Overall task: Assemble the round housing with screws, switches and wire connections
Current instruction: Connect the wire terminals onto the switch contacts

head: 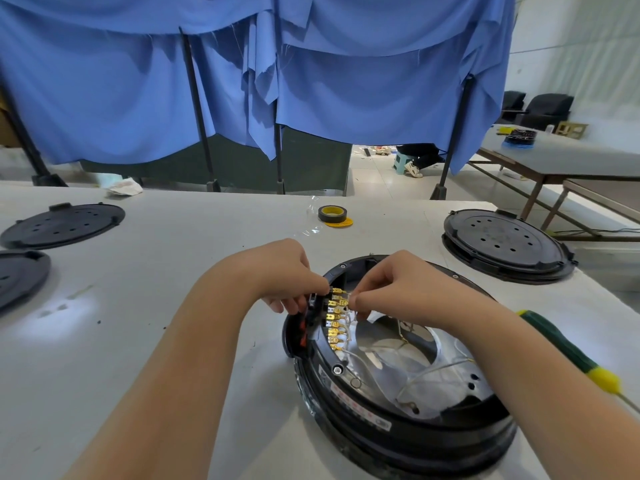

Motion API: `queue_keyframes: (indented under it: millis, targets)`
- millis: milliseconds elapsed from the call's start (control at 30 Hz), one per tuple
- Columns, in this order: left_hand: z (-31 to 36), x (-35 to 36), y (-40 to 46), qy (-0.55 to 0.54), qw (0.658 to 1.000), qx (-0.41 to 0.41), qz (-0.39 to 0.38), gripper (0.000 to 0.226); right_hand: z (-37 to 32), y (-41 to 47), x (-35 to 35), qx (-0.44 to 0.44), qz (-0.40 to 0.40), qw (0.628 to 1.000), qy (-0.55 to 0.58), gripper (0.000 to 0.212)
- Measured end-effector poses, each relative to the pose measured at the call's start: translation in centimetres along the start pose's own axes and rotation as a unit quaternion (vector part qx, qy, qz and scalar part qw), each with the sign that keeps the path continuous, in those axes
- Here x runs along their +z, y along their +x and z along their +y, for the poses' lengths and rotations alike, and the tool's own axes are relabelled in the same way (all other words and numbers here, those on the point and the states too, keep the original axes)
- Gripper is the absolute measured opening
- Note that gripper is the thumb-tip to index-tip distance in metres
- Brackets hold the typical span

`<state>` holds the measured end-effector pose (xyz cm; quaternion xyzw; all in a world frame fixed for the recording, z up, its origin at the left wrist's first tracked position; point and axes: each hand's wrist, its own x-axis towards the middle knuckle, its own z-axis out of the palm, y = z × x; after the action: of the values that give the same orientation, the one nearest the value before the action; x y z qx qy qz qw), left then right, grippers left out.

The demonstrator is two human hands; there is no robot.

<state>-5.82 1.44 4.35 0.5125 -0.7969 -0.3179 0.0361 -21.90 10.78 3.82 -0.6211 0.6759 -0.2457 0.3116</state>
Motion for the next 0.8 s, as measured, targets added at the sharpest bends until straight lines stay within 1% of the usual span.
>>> queue_keyframes:
  millis: [167,300,533,800]
  targets:
    - [0.29,0.12,-0.14,-0.029,1.0,-0.004,-0.004,0.023,-0.07,0.1,0.26,-0.001,0.009,1.0,0.006,0.016]
    - [0.33,0.11,-0.09,-0.032,0.999,-0.009,-0.006,0.024,-0.23,0.23,0.38,0.015,0.004,1.0,0.015,0.023]
    - [0.3,0.17,0.08,-0.034,0.999,-0.01,-0.004,0.025,-0.42,0.27,0.55,0.031,0.001,0.999,0.04,0.018]
    - [0.16,0.27,0.28,-0.037,0.999,-0.013,-0.004,0.025,-0.55,0.2,0.53,0.03,-0.005,0.999,0.043,0.026]
